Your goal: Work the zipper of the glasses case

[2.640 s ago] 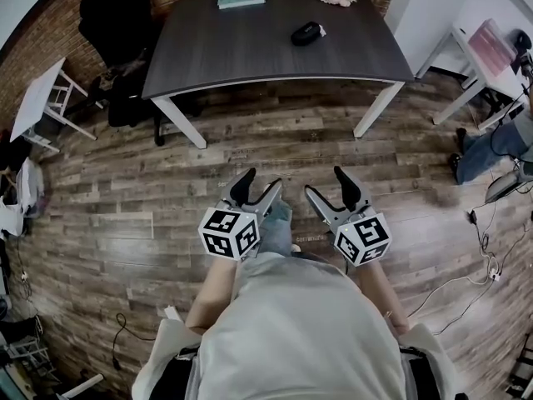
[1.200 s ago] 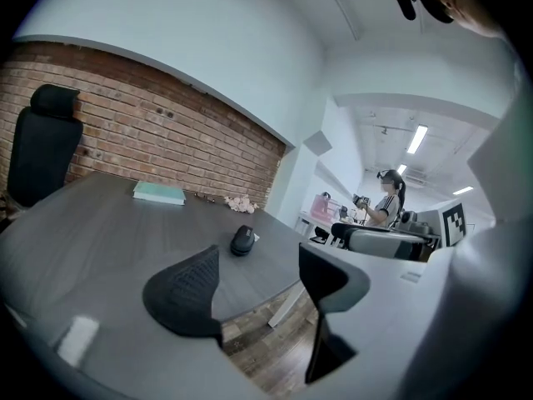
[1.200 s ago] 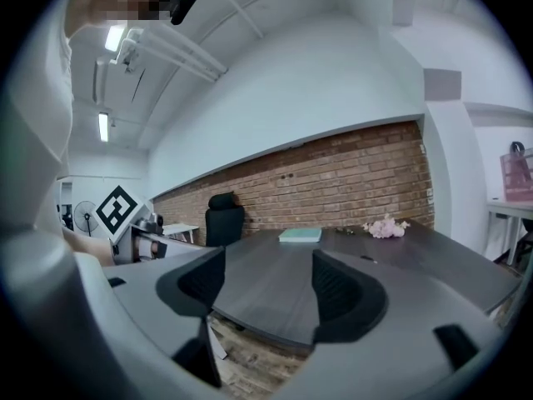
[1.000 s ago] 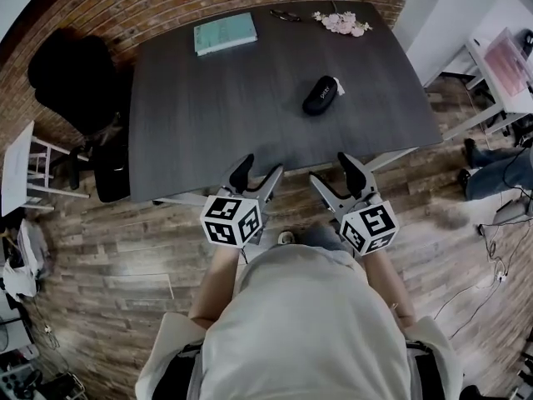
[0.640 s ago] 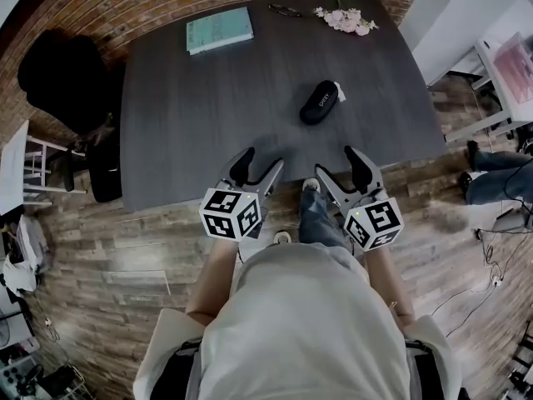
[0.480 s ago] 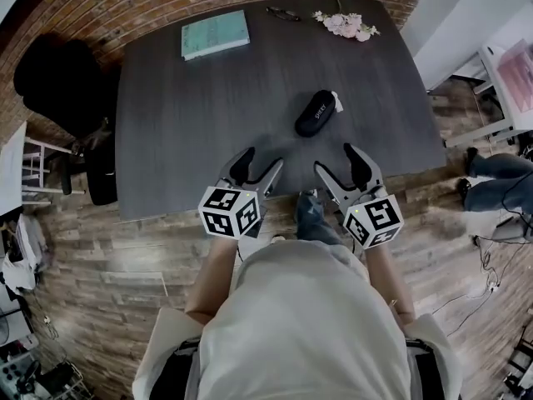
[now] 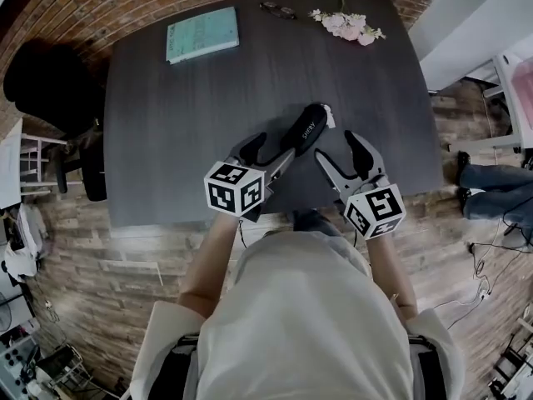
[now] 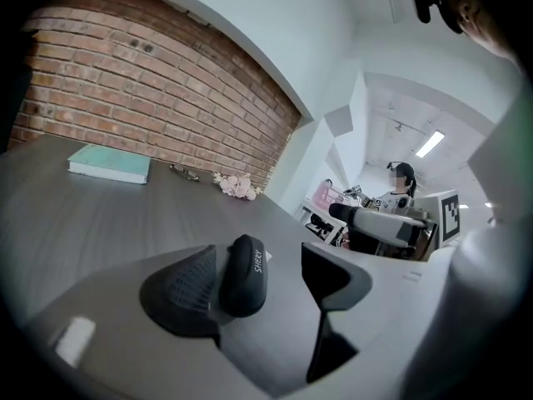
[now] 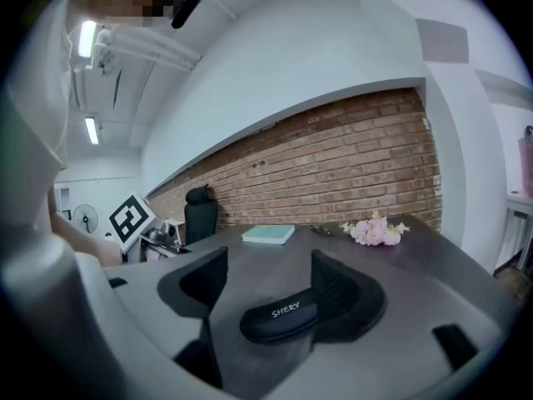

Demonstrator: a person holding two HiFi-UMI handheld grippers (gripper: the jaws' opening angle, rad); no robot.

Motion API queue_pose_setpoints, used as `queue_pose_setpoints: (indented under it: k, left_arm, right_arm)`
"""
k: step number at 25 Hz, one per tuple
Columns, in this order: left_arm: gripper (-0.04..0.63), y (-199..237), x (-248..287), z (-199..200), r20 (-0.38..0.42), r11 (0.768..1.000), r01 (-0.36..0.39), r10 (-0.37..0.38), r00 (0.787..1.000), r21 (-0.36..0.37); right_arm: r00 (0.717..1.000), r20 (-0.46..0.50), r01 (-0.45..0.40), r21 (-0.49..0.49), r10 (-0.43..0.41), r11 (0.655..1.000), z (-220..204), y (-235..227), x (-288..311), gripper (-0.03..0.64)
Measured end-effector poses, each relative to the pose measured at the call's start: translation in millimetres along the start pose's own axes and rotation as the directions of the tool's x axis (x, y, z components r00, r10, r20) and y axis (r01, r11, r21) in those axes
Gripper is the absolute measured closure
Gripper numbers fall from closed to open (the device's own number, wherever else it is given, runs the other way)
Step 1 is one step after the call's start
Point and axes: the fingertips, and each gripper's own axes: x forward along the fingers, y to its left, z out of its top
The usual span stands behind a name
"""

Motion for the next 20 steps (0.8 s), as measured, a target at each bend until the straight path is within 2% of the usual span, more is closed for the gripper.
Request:
queue_pose_setpoints:
  k: [8, 16, 20]
  left_arm:
    - [0.261, 13.4, 66.1, -12.6, -0.126, 0.999, 0.024, -0.029, 0.992, -0.046]
    - [0.252, 33.8, 111.7, -38.9, -0.25, 0.997, 0.015, -0.035, 0.968, -0.081]
    - [0.244, 32.2, 123.7, -50.4, -0.292, 0.995, 0.036, -0.063, 0.954, -0.098]
  right_arm:
    - [0.999, -0.041, -0.02, 0.035, 0.021, 0.999, -12.4, -37.4, 15.0, 0.322]
    - [0.996, -0.073, -0.046, 0.055, 0.05, 0.997, -23.0, -57.1, 29.8, 0.325]
    - [0.995, -0.084, -0.049, 0.063, 0.054, 0.997, -27.8, -63.6, 34.3, 0.328]
